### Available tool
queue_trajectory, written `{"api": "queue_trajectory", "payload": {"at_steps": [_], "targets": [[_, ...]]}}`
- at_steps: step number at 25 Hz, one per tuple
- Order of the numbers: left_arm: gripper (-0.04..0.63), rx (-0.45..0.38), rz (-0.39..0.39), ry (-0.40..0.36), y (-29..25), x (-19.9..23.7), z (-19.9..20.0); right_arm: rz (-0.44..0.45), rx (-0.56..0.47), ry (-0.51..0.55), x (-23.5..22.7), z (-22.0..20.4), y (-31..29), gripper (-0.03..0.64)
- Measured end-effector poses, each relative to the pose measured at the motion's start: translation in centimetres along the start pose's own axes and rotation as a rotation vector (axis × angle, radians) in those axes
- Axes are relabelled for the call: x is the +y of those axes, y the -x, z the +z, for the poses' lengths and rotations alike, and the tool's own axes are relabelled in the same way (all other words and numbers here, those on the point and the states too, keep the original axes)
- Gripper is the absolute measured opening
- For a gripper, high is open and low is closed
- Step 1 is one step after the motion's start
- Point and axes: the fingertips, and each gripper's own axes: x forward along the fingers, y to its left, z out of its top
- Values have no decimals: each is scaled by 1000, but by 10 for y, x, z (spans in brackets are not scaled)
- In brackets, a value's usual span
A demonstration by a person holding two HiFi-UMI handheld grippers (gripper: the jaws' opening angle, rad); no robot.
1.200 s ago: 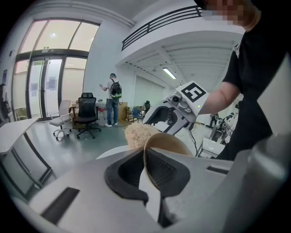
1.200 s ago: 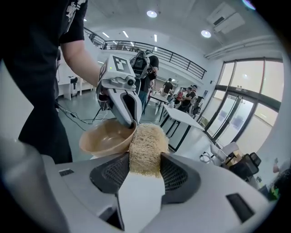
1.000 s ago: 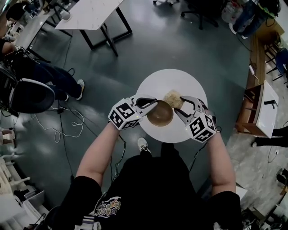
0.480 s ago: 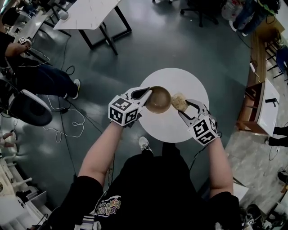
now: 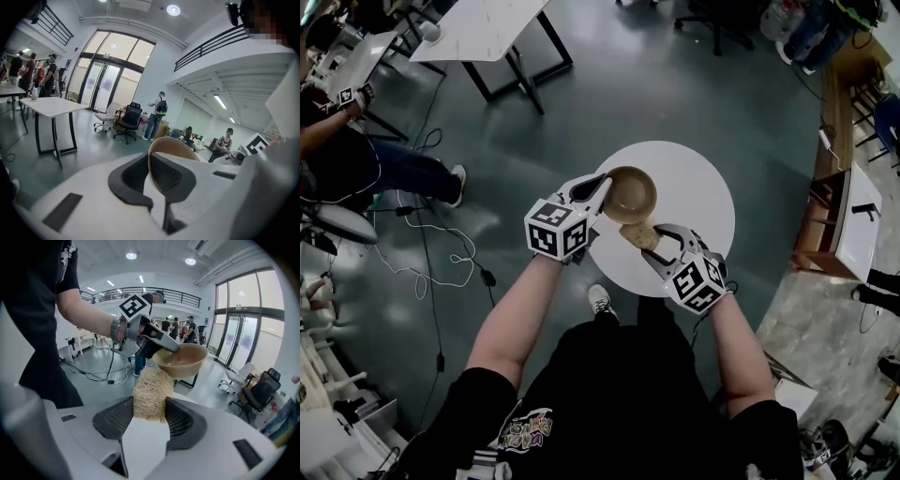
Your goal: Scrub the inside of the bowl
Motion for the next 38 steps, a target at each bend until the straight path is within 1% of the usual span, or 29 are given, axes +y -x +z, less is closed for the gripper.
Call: {"api": "queue_trajectory", "payload": {"at_steps": [2, 6, 9, 17, 22, 25, 28, 30, 32, 35, 38], "targets": [[19, -5, 5, 10, -1, -2, 1, 17, -11, 4, 9, 9, -9, 219], [20, -8, 1, 31, -3, -10, -1, 12, -35, 3, 15, 25, -20, 221], [20, -5, 0, 31, -4, -11, -2, 10, -37, -3, 14, 26, -20, 221], [20, 14, 44, 11, -6, -5, -9, -22, 9, -49, 4, -5, -9, 221], [20, 56, 95, -19, -2, 9, -22, -78, 24, -110, -12, -23, 1, 221], [20, 89, 117, -19, -4, 15, -37, -139, 13, -197, -34, -36, 12, 221], [20, 125, 139, -7, -7, 20, -55, -231, -25, -334, -62, -53, 24, 221], [20, 141, 162, 16, -10, 24, -67, -296, -34, -430, -81, -69, 29, 219], [20, 156, 191, 40, -14, 29, -80, -339, -32, -523, -93, -89, 31, 221], [20, 181, 228, 65, -22, 32, -101, -357, -17, -636, -102, -118, 27, 221], [20, 215, 246, 92, -33, 34, -123, -352, 14, -696, -106, -141, 14, 221]]}}
